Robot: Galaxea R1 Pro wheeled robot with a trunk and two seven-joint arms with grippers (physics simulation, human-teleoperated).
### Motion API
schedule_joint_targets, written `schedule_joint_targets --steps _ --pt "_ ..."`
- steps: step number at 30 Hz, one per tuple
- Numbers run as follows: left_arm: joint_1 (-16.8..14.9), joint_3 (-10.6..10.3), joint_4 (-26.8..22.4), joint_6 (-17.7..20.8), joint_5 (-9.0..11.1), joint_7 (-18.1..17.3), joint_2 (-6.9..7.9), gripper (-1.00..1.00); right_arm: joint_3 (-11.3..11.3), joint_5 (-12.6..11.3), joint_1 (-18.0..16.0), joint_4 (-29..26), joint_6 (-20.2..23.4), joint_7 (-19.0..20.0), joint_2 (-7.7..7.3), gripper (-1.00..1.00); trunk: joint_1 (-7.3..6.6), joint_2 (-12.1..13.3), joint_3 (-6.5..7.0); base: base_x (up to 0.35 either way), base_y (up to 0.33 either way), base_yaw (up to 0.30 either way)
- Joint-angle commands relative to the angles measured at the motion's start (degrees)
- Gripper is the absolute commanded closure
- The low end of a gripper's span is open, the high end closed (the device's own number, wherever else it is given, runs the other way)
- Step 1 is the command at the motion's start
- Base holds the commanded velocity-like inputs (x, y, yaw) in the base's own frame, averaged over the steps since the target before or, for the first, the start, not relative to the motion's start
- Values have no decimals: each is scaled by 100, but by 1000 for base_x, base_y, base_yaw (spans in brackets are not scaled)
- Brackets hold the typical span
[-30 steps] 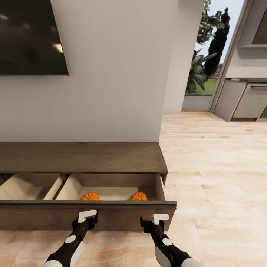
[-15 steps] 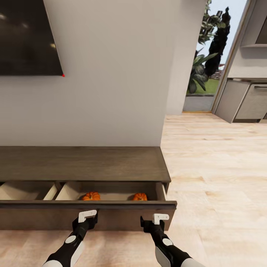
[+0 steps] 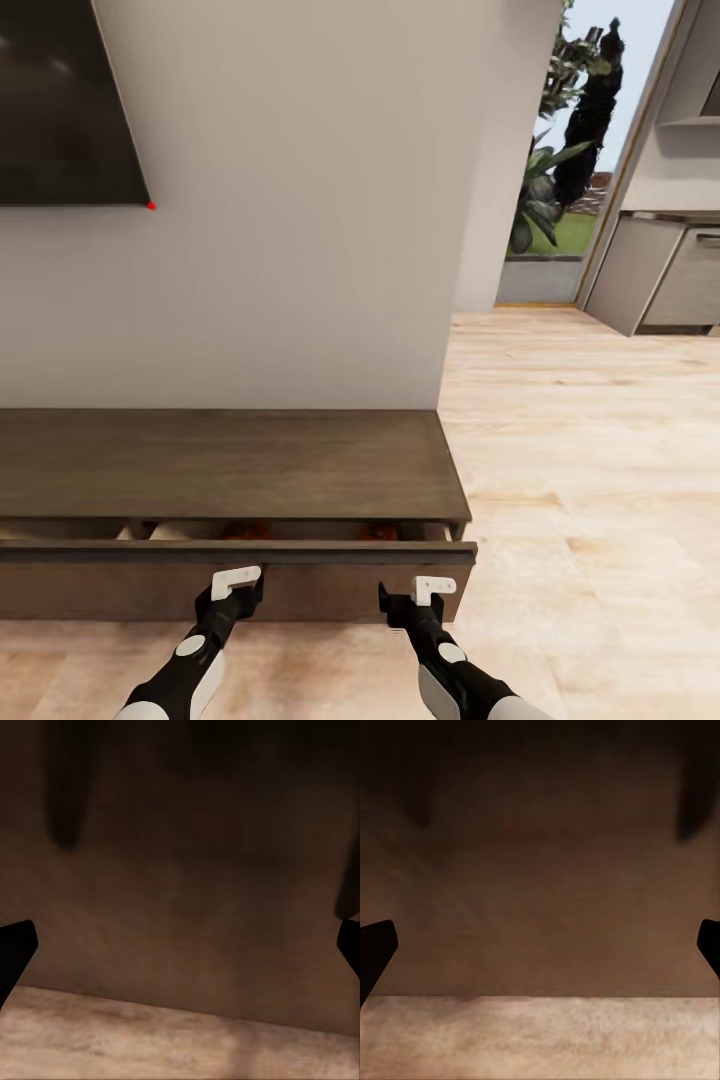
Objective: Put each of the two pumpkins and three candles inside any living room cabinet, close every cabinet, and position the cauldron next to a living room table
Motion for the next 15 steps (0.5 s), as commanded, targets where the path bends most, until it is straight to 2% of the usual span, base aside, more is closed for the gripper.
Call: schedule_joint_targets --steps 1,8,15 --pt "-2 19 -5 0 7 4 1 -100 0 0 1 0 0 0 0 -100 0 0 1 240 0 0" --pt "-2 19 -5 0 11 4 1 -100 0 0 0 0 8 1 0 -100 0 0 1 215 0 0" --pt "-2 19 -5 -3 24 4 1 -100 0 0 0 0 9 0 0 -100 0 0 1 34 0 0"
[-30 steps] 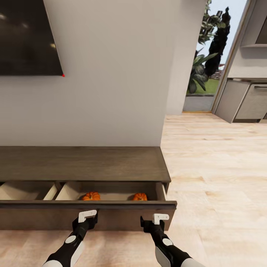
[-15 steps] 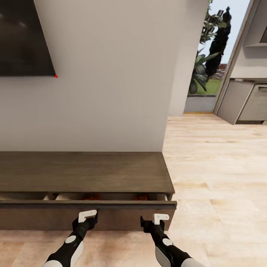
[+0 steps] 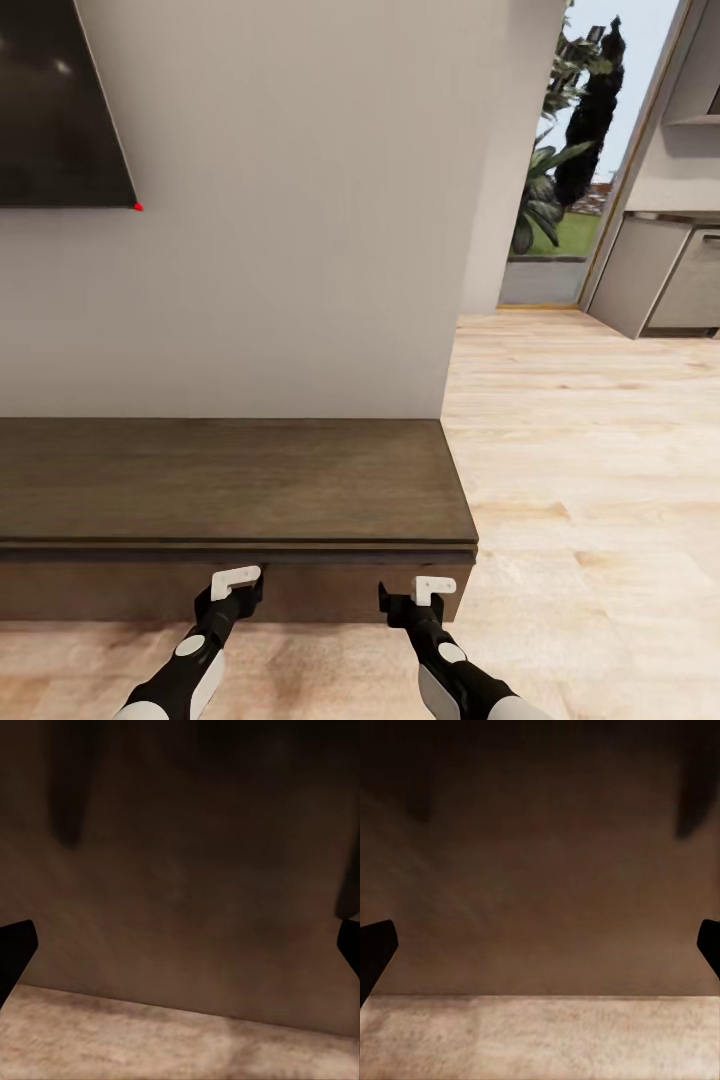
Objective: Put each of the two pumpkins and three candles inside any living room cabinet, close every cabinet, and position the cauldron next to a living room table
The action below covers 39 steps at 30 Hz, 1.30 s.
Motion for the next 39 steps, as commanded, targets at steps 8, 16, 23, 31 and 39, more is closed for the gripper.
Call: schedule_joint_targets --steps 8,16,23,31,39 --pt "-1 6 -3 -2 0 -1 0 -100 0 9 -2 0 8 -2 0 -100 0 0 0 46 0 0" --pt "-1 6 -3 5 -5 -9 0 -100 0 3 -1 0 59 -7 0 -100 0 0 0 -229 0 0" --pt "-1 15 -3 424 -13 -16 -2 -100 -6 -11 0 0 296 -17 0 -100 0 0 0 -151 0 0" --pt "-32 42 -281 3606 2 -15 7 -100 -166 -124 -2 -295 1809 -38 0 -100 0 0 0 -10 0 0" --pt "-36 -1 -741 4671 -14 -3 -6 -100 -597 -301 15 -286 2324 -39 0 -100 -21 11 178 0 0 0"
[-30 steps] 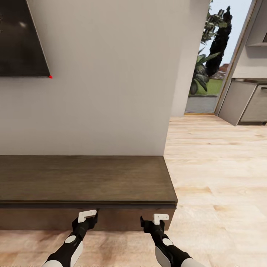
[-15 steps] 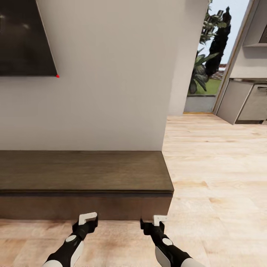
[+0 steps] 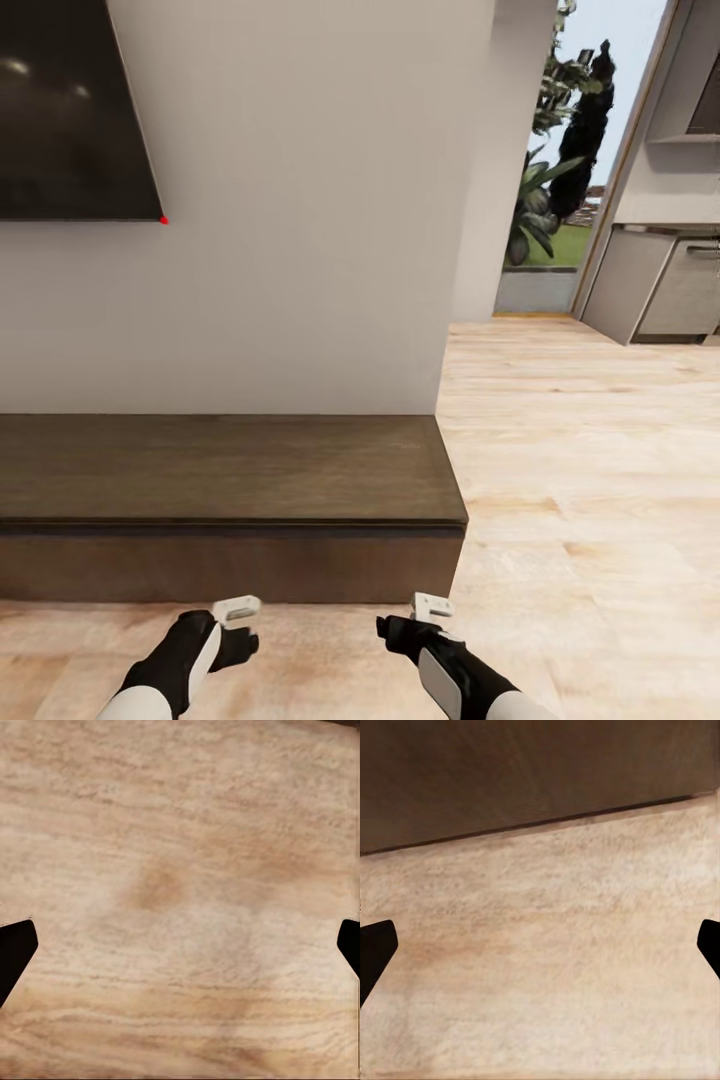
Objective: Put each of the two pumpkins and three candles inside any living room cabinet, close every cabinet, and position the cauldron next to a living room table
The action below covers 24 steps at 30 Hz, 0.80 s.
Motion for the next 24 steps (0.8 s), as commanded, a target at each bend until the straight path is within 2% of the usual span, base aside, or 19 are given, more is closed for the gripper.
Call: schedule_joint_targets --steps 1,8,20,24 --pt "0 -4 -5 69 -5 7 -8 -100 -6 -2 1 11 25 -3 0 -100 -2 2 23 0 0 0" --pt "0 -8 -3 163 -2 3 -6 -100 -31 -18 1 243 0 17 0 -100 -20 11 178 0 0 0" --pt "9 -13 17 232 -50 7 9 -100 -40 -24 2 278 77 -3 0 -100 -51 27 444 0 0 0" --pt "9 -11 17 244 -53 14 3 -100 -62 -56 2 278 85 -4 0 -100 -137 183 508 -35 6 56"
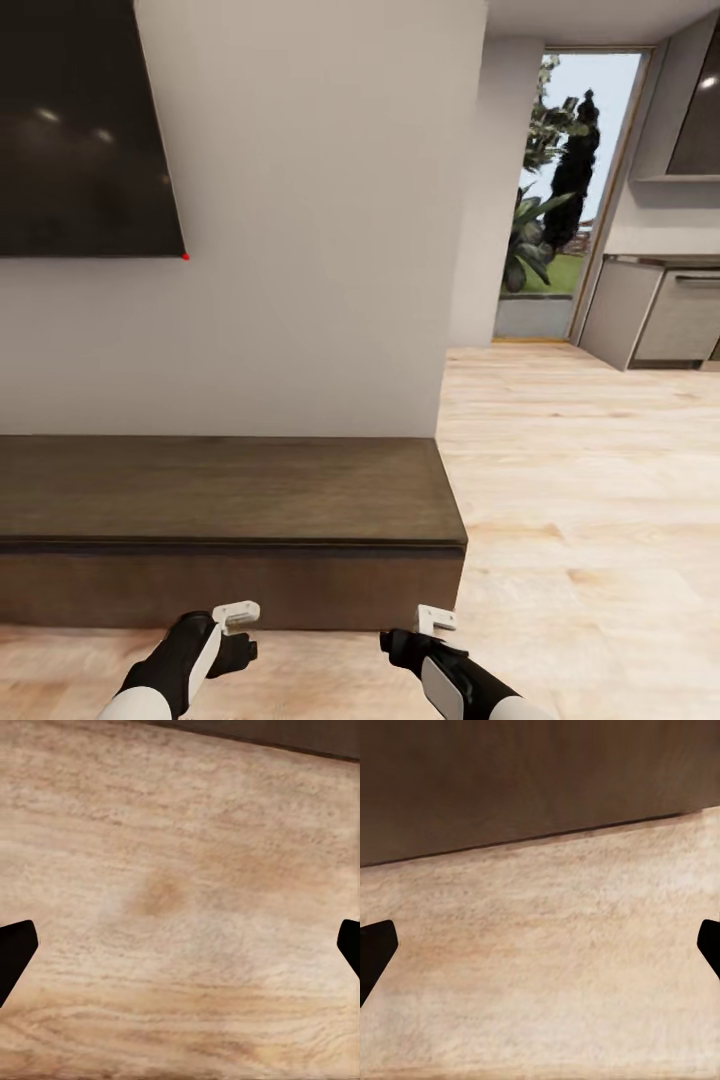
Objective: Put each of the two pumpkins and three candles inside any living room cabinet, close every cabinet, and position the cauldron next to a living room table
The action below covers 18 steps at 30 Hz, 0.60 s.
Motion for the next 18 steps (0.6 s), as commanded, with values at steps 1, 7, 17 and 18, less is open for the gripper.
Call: schedule_joint_targets --steps 1,7,17,18 --pt "0 0 0 1 -1 2 1 -100 -3 -26 0 0 5 -2 0 -100 -23 41 13 -133 59 140" --pt "0 0 -12 10 -9 7 3 -100 -12 -66 0 0 40 -17 0 -100 -154 282 85 -223 133 182" --pt "0 0 -11 11 -7 25 -6 -100 -17 -66 0 0 302 -164 0 -100 -374 683 198 -83 54 201" --pt "0 0 -11 11 -6 27 -6 -100 -17 -66 0 0 310 -166 0 -100 -396 723 209 -7 4 206"
